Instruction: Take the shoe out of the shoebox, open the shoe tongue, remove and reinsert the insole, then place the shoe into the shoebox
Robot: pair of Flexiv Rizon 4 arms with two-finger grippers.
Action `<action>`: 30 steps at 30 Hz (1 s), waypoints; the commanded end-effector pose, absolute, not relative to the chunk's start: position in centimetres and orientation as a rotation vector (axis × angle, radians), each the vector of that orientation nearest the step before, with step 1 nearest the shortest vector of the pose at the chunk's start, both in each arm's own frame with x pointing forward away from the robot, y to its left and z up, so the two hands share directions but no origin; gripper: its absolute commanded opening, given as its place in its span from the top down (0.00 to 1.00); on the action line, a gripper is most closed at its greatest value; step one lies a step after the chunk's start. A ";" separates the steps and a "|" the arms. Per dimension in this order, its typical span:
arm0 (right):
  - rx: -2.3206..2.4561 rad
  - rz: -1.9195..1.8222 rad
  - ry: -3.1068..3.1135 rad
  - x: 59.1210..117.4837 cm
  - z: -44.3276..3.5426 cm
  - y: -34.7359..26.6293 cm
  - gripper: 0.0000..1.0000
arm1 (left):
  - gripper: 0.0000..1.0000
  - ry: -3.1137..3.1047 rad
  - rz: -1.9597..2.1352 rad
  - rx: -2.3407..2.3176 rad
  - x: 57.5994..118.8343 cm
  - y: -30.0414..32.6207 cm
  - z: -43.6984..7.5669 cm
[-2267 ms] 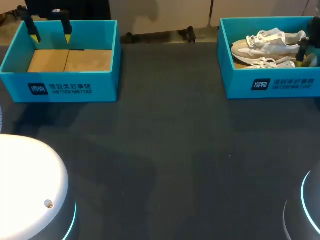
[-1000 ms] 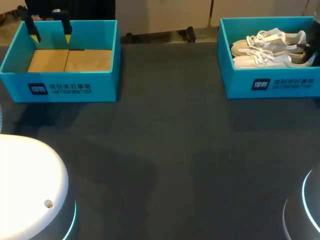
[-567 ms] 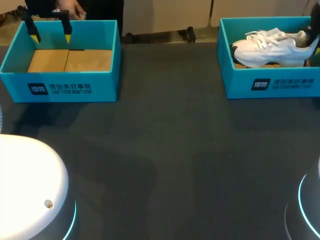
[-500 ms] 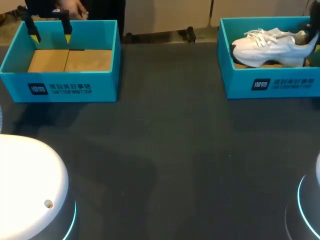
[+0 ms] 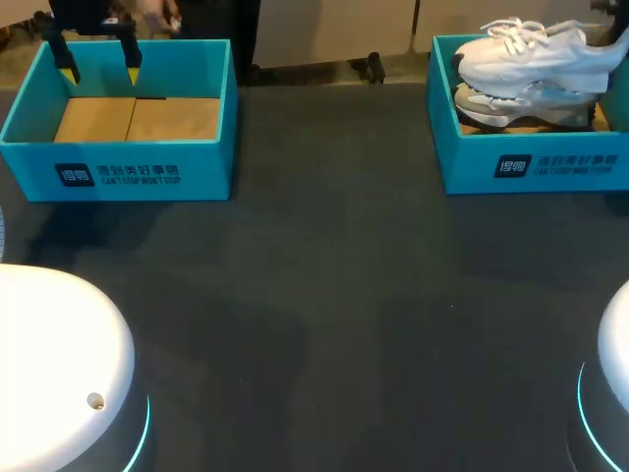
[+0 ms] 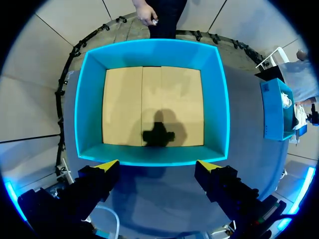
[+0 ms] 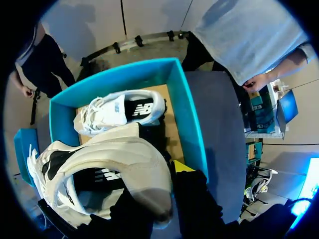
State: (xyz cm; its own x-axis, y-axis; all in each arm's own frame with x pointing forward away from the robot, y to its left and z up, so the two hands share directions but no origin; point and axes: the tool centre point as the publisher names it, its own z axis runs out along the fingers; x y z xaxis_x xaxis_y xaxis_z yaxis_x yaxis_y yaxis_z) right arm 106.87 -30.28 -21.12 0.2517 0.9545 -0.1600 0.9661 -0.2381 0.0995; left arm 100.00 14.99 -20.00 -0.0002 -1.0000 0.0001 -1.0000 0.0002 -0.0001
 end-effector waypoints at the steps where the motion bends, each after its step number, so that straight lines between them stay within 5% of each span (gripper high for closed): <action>1: 2.320 -0.114 1.777 106.0 -18.2 -29.6 1.00 | 0.00 -2.222 0.000 2.221 100.0 15.0 -20.0; 18: 2.327 -0.138 1.747 106.1 -17.7 -29.8 1.00 | 0.00 -2.222 0.000 2.221 100.0 15.0 -20.0; 30: 2.351 -0.047 1.602 102.6 -11.8 -26.9 1.00 | 0.00 -2.222 0.000 2.221 100.0 15.0 -20.0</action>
